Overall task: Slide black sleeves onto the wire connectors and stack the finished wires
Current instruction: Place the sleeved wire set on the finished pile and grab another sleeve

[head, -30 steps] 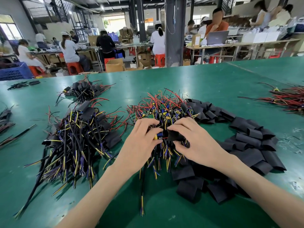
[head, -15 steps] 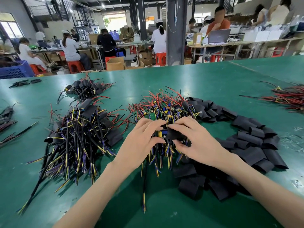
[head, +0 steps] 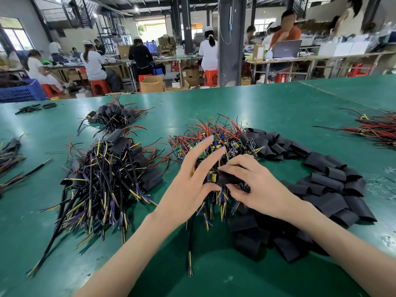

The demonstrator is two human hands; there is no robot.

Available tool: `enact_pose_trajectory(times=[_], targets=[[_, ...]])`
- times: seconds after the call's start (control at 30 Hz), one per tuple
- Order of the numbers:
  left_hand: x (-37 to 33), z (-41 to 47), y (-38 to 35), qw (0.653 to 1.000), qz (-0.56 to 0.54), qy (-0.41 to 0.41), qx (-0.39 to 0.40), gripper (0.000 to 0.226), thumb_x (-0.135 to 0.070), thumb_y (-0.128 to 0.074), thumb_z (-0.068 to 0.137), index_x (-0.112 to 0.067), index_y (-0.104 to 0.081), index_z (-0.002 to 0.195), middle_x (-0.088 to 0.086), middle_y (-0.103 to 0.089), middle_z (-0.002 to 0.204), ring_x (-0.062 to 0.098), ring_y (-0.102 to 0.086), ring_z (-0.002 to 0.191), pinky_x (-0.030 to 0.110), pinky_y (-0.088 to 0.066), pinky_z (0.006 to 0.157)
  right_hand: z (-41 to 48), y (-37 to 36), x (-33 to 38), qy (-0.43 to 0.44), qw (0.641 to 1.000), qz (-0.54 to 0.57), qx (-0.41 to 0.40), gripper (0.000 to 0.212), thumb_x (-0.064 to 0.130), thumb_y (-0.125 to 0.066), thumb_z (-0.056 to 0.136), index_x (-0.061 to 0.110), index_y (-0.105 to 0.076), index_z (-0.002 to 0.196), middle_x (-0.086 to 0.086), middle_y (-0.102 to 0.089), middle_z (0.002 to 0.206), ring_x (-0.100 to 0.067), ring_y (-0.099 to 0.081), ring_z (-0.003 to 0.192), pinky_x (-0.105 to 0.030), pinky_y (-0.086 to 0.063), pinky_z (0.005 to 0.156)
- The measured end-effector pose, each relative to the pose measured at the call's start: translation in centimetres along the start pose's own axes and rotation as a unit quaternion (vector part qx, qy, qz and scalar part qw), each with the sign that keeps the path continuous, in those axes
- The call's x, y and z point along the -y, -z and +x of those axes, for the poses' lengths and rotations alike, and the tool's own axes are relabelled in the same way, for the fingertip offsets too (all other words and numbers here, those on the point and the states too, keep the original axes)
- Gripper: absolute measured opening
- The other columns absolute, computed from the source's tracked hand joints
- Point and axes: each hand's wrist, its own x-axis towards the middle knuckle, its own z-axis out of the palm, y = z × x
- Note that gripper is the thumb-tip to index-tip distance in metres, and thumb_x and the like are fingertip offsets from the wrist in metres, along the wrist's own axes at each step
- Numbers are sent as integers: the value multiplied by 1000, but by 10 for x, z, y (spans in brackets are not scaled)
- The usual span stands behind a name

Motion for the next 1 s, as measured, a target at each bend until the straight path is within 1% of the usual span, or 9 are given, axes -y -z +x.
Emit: enact_pose_trajectory(times=[0.07,0.13,0.23,0.3,0.4,0.5,0.67,0.9,1.0], targets=[[0,0,1,999,-8,49,-23,92,-35,-76,77,-21,-20,148,-6,-7,156,20,-13,145,40,-18,117,0,1,-1,-6,1000,0,-7,39,-1,-70,74,0,-63,112,-9,-57,103,-21,-51,96,-25,-41,90],[-1,-2,3,988,-50,145,-28,100,-46,-76,74,-21,-14,149,-6,-16,153,18,-21,143,33,-22,116,0,4,-3,-13,1000,3,-15,38,0,-68,74,2,-63,112,-8,-57,103,-18,-50,97,-25,-40,91],[1,-1,6,948,-136,288,9,60,-32,-73,81,-18,-46,133,-7,-58,119,-1,-54,101,10,-37,91,0,7,-6,-25,999,-2,-22,36,6,-66,77,5,-63,112,-5,-56,104,-19,-50,97,-25,-38,92],[3,0,5,940,-120,317,32,19,-22,-68,86,-15,-67,104,-5,-69,88,9,-58,75,18,-43,72,0,7,-7,-30,999,-3,-23,36,6,-67,77,6,-63,113,-4,-55,104,-18,-50,97,-23,-37,92],[-1,1,4,933,-146,327,39,10,-16,-64,89,-10,-70,83,-2,-70,73,20,-60,70,28,-44,68,0,6,-6,-22,1000,-1,-17,39,4,-69,76,5,-63,114,-5,-55,104,-16,-49,98,-22,-37,92],[-4,3,6,938,-157,303,56,9,-17,-65,88,-13,-71,83,-6,-68,71,11,-59,67,22,-43,66,-1,3,-4,-10,1000,0,-5,40,4,-71,76,4,-63,115,-6,-56,105,-17,-49,97,-22,-38,91],[-3,2,5,945,-150,284,63,15,-17,-60,92,-10,-66,80,7,-65,70,27,-55,67,34,-42,66,-2,2,-3,-4,1000,6,-7,39,9,-67,79,6,-63,118,-5,-55,106,-18,-50,98,-21,-38,92],[2,0,2,964,-81,246,64,16,-20,-60,92,-12,-64,80,-3,-58,68,10,-47,62,18,-34,59,-3,-4,-3,4,1000,10,-5,39,11,-67,81,5,-62,118,-4,-54,106,-20,-51,97,-29,-41,89],[1,1,3,964,-91,245,56,8,-16,-60,92,-14,-67,89,-4,-63,75,11,-52,66,22,-41,63,-3,-6,-1,-3,1000,16,5,41,12,-69,82,5,-61,121,-3,-55,108,-20,-52,99,-28,-40,91]])
